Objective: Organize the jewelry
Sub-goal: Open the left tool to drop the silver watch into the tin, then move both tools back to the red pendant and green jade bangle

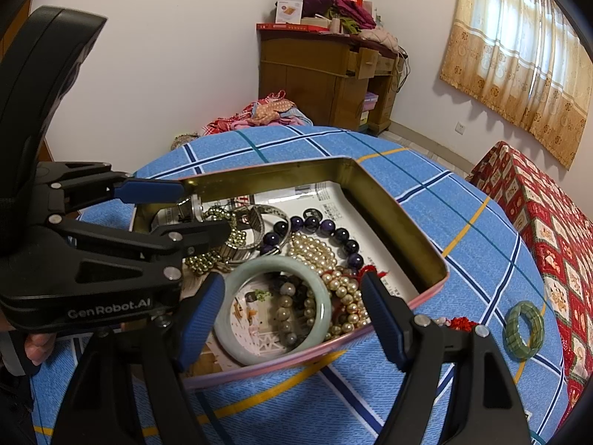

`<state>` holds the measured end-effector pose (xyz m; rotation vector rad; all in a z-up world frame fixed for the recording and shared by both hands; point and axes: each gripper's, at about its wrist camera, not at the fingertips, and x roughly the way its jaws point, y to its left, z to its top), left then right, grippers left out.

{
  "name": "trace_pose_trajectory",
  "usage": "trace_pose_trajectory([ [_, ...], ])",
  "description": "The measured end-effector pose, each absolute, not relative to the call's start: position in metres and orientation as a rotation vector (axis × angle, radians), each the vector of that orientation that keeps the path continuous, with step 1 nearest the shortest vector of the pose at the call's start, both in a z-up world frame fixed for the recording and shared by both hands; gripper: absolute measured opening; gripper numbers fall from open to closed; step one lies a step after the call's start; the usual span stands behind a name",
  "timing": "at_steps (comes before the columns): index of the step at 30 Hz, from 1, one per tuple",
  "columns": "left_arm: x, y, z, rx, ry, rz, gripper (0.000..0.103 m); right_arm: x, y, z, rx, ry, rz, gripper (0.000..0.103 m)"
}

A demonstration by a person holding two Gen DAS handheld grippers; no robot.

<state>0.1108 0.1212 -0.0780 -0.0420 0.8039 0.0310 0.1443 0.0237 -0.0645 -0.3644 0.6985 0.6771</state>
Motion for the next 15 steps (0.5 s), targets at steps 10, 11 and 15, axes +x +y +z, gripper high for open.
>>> trace_pose_trajectory([
  [10,0.093,0.127,-0.049,-0.062,0.700,0.059,0.072,0.138,0.008,-0.048,-0.344,0.675,0.685,0.079],
  [11,0.093,0.127,-0.046,-0.062,0.692,0.063,0.072,0.137,0.004,-0.046,-0.349,0.669,0.682,0.080],
  [15,0.092,0.117,-0.035,-0.055,0.675,0.065,0.072,0.133,-0.019,-0.042,-0.339,0.655,0.662,0.083],
])
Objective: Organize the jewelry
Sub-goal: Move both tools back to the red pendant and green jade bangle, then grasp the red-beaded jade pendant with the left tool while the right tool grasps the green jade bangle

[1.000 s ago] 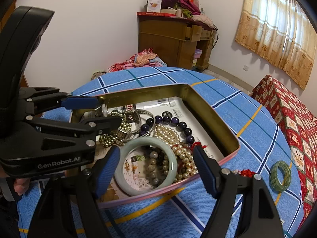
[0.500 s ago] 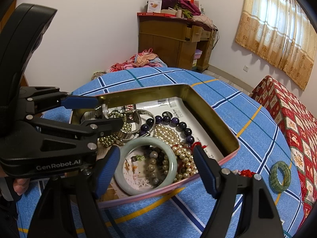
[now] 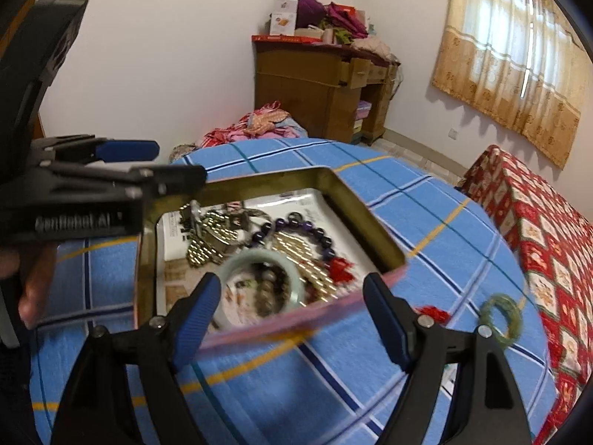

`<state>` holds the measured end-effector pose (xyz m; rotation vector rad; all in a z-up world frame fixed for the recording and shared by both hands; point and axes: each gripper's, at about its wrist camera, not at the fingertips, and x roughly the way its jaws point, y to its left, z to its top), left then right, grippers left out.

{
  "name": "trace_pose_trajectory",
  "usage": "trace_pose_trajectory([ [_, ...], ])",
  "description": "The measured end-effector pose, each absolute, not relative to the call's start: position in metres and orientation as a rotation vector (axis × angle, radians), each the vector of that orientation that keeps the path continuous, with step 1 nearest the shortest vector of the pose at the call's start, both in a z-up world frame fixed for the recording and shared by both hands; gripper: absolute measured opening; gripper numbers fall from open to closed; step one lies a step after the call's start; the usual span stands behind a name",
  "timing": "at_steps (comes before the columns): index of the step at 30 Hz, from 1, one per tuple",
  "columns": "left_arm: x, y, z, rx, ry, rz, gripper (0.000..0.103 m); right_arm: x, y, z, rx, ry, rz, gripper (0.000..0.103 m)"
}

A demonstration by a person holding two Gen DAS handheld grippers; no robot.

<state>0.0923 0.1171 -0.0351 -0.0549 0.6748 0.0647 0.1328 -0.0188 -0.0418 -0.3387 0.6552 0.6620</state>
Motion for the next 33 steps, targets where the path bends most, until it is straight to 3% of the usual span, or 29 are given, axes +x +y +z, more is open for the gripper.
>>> trace_pose_trajectory([
  [13,0.118,0.003,-0.036,0.094,0.716,-0.102,0.072,0.175,-0.143,-0.053,-0.190,0.706,0.339,0.085],
  [24,0.152,-0.073,-0.073,0.204,0.813,-0.218,0.072,0.203,-0.185,-0.060,-0.095,0.710,0.188,0.085],
  [31,0.183,-0.093,-0.093,0.246,0.865,-0.244,0.051,0.204,-0.196,-0.060,-0.053,0.702,0.169,0.085],
  [33,0.186,-0.095,-0.096,0.271,0.860,-0.237,0.050,0.205,-0.197,-0.060,-0.049,0.701,0.166,0.085],
])
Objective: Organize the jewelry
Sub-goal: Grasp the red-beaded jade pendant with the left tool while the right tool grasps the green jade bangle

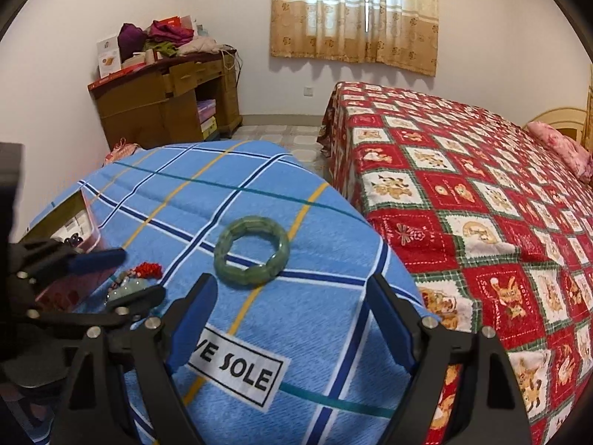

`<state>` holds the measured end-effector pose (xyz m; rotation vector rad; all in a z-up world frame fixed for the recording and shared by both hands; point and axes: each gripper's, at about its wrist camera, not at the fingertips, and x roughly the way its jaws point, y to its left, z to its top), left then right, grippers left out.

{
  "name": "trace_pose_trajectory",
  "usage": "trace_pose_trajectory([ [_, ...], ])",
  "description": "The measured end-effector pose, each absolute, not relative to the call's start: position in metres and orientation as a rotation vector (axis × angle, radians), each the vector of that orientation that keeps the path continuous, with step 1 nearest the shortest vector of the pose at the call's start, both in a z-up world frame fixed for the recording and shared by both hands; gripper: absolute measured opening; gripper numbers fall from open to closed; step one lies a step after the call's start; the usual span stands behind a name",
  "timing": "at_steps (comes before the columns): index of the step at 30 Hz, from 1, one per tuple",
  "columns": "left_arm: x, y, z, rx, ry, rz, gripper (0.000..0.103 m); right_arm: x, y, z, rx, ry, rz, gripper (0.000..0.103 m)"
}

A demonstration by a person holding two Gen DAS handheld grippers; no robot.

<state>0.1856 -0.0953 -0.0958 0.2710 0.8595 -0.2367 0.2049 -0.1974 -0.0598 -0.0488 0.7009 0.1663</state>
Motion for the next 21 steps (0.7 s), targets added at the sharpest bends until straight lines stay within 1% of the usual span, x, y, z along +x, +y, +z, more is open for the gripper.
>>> trace_pose_trajectory([
  [3,0.190,-0.097,-0.096,0.282,0.848,-0.234,0.050,0.206,-0.197,-0.060,-0.046,0.708,0.171,0.085],
  [6,0.193,-0.102,-0.101,0.280,0.863,-0.268,0.018,0.206,-0.198,-0.061,-0.043,0.715,0.168,0.085],
  [10,0.187,-0.109,-0.102,0.326,0.833,-0.280,0.018,0.206,-0.198,-0.061,-0.042,0.718,0.156,0.085],
  [14,0.194,-0.089,-0.102,0.207,0.849,-0.306,0.018,0.206,-0.195,-0.062,-0.060,0.724,0.152,0.085],
  [15,0.194,-0.084,-0.103,0.189,0.852,-0.306,0.017,0.206,-0.195,-0.062,-0.062,0.726,0.151,0.085],
  [16,0.194,-0.079,-0.102,0.165,0.856,-0.309,0.012,0.207,-0.195,-0.063,-0.063,0.732,0.152,0.085],
  [17,0.194,-0.075,-0.102,0.147,0.858,-0.311,0.011,0.208,-0.195,-0.063,-0.061,0.737,0.153,0.085],
  [18,0.194,-0.071,-0.102,0.128,0.860,-0.308,0.007,0.209,-0.196,-0.064,-0.057,0.745,0.152,0.085],
  [21,0.185,-0.065,-0.100,0.098,0.850,-0.307,0.005,0.209,-0.198,-0.065,-0.043,0.750,0.153,0.085],
])
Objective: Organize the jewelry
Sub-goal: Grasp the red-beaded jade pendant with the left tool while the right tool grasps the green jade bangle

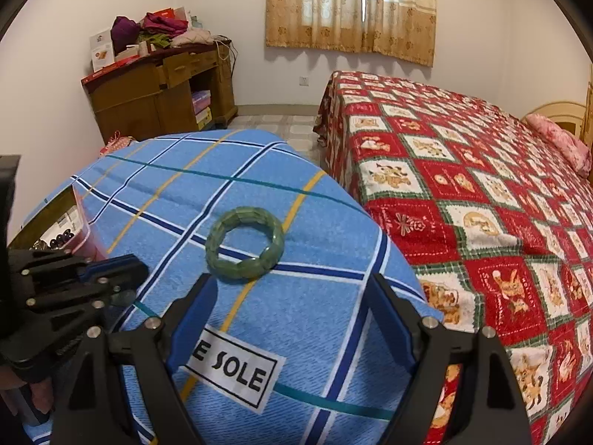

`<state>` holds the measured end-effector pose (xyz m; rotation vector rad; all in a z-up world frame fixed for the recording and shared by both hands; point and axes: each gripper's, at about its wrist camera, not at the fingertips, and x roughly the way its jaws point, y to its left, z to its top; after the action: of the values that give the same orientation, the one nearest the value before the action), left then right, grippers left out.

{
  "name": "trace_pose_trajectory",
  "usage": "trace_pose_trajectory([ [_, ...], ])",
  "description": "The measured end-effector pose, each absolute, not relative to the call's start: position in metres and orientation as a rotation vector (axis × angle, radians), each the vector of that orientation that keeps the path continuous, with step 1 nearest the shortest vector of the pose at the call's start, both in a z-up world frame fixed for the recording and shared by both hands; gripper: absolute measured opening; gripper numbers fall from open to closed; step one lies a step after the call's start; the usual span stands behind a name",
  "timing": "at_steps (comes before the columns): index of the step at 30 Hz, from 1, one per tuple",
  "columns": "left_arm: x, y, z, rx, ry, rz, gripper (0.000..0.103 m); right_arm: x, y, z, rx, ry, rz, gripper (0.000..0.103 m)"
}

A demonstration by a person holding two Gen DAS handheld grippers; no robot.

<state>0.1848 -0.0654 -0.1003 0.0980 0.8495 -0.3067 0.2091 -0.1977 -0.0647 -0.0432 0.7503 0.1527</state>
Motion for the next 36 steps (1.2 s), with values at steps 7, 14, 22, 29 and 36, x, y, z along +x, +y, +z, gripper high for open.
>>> trace_pose_trajectory([
  [7,0.165,-0.050,-0.081,0.035,0.781,-0.297,0.003,0.210,-0.198,-0.067,-0.040,0.767,0.156,0.085],
  [14,0.145,-0.033,-0.037,-0.018,0.683,-0.307,0.003,0.211,-0.197,-0.071,-0.040,0.793,0.157,0.085],
  [22,0.129,-0.036,-0.021,-0.001,0.661,-0.325,0.003,0.203,-0.188,-0.072,-0.115,0.773,0.148,0.085],
  [29,0.123,-0.040,0.002,0.008,0.614,-0.348,0.003,0.218,-0.183,-0.067,-0.095,0.797,0.218,0.088],
  [36,0.144,-0.042,-0.006,0.017,0.636,-0.322,0.003,0.246,-0.154,-0.073,-0.155,0.842,0.273,0.095],
])
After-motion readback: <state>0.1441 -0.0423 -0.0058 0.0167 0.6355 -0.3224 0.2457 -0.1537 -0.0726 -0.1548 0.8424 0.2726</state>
